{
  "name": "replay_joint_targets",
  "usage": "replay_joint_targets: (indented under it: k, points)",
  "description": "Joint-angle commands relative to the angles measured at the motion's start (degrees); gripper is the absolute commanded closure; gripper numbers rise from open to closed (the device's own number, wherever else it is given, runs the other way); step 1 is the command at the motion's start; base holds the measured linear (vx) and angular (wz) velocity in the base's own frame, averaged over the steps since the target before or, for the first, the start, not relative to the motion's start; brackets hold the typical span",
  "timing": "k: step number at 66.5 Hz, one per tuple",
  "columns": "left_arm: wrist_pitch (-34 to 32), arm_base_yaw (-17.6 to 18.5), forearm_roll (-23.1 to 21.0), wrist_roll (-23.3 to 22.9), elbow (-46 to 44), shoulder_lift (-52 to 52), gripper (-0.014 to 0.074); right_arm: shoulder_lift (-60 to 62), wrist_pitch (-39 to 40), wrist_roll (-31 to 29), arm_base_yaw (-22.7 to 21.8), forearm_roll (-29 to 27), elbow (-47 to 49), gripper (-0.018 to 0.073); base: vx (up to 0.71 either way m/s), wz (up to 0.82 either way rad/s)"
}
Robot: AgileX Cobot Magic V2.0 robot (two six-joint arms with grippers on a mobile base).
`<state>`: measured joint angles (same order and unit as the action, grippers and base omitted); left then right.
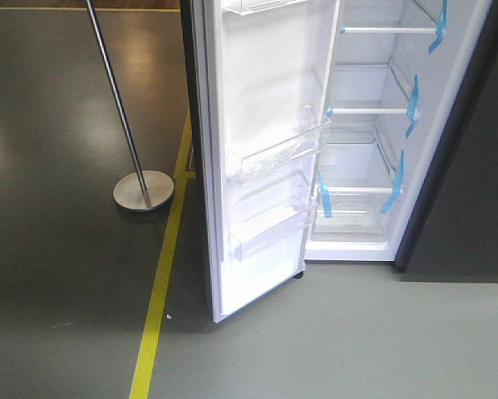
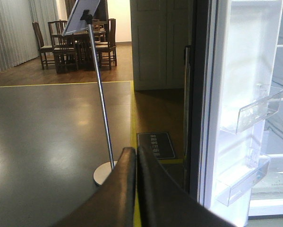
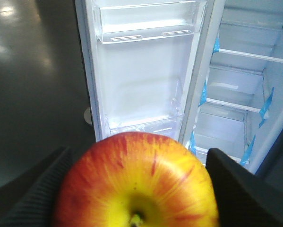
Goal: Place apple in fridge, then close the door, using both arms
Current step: 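Approach the open refrigerator shelves with the apple in the right gripper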
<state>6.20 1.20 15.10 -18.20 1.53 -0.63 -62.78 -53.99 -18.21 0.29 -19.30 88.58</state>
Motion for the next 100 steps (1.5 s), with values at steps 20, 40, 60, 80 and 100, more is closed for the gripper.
replay_joint_targets:
  k: [20, 40, 60, 80, 100]
  points:
    - [-3.68, -0.02, -0.09, -0.05, 0.87, -0.35, 0.0604, 0.95, 4.53, -0.51, -0.20, -1.02, 1.73, 0.0410, 0.10, -0.04]
    - [-3.68, -0.02, -0.09, -0.05, 0.87, -0.35, 0.0604, 0.95, 4.53, -0.51, -0.20, -1.02, 1.73, 0.0410, 0.10, -0.03]
    - [-3.68, -0.02, -0.09, -0.05, 0.87, -0.35, 0.0604, 0.95, 4.53, -0.51, -0.20, -1.02, 1.73, 0.0410, 0.11, 0.00]
    - [-3.68, -0.02, -0.09, -0.05, 0.87, -0.35, 0.0604, 0.95, 4.53, -0.51, -0.20, -1.02, 1.73, 0.0410, 0.12, 0.03]
    - [-3.68, -0.02, -0.09, -0.05, 0.87, -0.35, 0.0604, 0.95, 4.53, -0.51, -0.20, -1.02, 1.73, 0.0410, 0.12, 0.02]
